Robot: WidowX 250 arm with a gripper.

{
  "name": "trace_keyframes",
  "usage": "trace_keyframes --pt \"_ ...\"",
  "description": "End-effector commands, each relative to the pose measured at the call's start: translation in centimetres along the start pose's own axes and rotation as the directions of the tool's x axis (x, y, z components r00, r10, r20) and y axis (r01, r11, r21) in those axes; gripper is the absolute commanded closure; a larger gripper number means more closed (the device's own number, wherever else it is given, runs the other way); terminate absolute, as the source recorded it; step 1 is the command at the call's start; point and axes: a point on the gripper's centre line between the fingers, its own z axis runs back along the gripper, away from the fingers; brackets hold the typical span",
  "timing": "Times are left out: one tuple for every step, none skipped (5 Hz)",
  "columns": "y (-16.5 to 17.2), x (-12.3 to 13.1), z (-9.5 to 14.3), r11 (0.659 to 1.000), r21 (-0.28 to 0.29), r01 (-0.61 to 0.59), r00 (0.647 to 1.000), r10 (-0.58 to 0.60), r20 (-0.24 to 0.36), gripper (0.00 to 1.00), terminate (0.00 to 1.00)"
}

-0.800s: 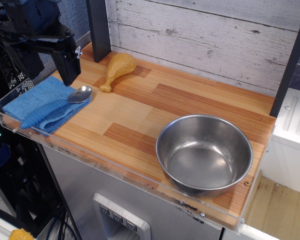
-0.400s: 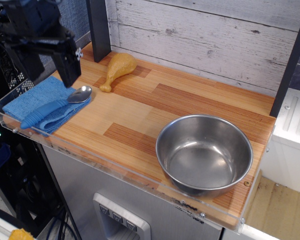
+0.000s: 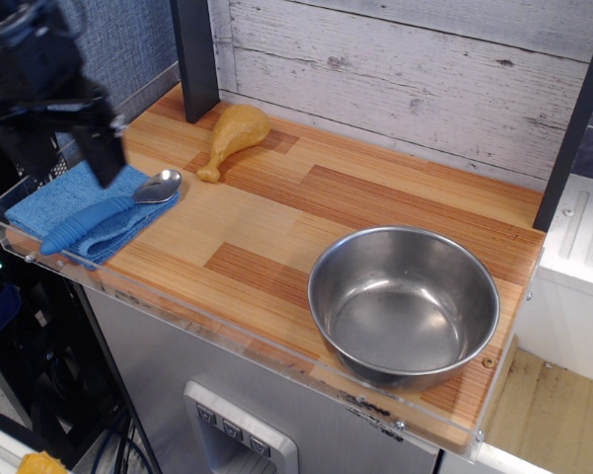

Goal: Move the spoon so its above the bowl.

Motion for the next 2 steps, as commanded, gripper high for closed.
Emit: trace_keyframes --pt "3.9 0.0 -1.5 0.991 0.129 0.030 0.996 -0.041 0.081 0.00 0.00" --pt "2.7 -0.7 -2.6 0.982 0.167 0.087 0.993 -0.099 0.066 0.00 0.00"
